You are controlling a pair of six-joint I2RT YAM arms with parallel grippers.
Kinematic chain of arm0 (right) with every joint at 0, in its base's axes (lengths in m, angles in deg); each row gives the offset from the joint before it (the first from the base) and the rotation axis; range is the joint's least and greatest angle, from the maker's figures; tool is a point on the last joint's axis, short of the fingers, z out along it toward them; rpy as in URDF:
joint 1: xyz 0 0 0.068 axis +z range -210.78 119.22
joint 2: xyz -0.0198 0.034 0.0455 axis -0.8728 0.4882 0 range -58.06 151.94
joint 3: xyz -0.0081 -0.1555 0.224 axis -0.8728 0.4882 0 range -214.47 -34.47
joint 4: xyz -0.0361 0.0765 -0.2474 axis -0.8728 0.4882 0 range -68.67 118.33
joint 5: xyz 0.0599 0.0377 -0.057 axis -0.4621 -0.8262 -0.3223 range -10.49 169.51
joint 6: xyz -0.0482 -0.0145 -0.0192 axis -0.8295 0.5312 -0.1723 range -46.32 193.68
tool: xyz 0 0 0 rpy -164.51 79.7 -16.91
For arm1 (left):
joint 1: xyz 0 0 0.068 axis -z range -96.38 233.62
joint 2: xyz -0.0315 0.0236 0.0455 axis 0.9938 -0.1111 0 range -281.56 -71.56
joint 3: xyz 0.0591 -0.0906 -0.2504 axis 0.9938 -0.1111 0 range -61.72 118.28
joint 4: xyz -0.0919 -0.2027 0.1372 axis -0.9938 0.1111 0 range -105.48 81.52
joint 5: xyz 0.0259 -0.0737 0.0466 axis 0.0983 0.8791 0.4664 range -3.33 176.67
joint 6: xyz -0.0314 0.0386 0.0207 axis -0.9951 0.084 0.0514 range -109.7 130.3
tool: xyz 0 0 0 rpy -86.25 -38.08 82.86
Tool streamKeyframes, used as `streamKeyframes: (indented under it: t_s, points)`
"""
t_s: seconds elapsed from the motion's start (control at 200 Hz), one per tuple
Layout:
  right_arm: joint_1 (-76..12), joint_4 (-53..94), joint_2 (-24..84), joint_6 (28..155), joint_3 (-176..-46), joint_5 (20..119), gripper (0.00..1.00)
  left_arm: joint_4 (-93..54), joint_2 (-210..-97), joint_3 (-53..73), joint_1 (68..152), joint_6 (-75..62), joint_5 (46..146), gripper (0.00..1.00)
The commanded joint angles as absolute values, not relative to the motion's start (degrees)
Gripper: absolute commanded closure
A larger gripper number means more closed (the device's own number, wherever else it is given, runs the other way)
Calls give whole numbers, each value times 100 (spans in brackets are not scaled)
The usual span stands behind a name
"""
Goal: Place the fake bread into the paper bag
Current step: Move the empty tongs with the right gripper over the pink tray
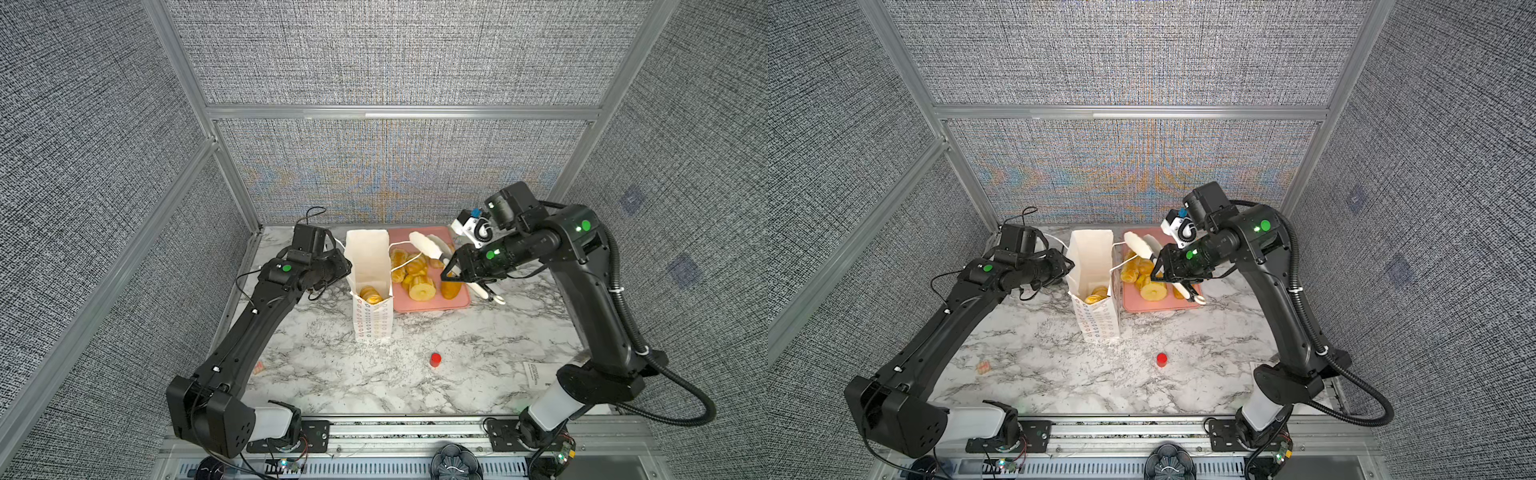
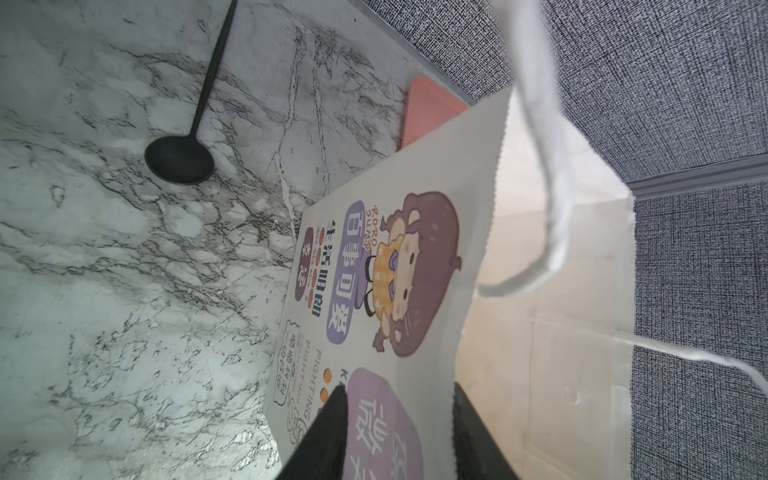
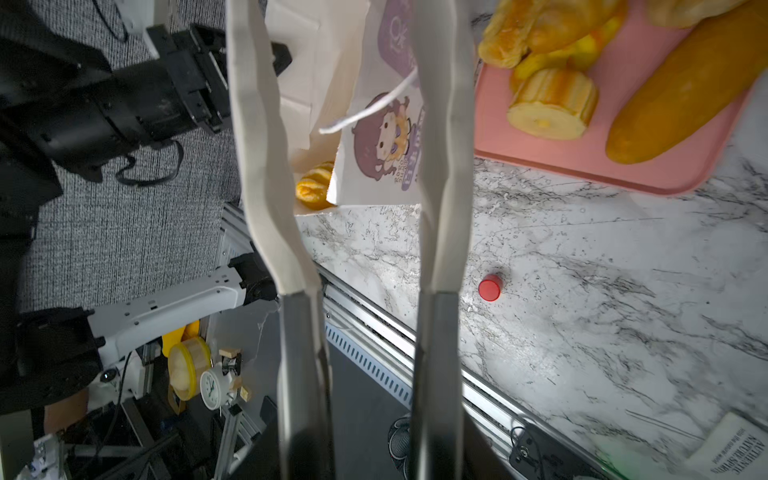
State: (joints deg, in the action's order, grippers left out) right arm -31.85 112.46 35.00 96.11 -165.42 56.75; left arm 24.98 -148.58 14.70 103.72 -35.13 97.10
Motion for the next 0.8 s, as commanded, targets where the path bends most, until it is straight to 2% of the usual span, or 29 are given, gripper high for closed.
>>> streamKeyframes:
  t_s: [0.0,0.24,0.395,0.795]
  points:
    - [-3666,10878,3249,9637,-16113,5596,57,2663,-14813,1580,10379,-3414,9603,52]
    - [-4901,10319,2756,9232,-14343,5499,55,2972,-14777,1747,10375,-3272,9483,50]
    - [-5374,10026,2805,8919,-13487,5579,52,3134,-14738,1807,10375,-3219,9414,50]
    - [-5768,9703,3838,8400,-12872,5758,47,3378,-14454,1687,10375,-3207,9252,49]
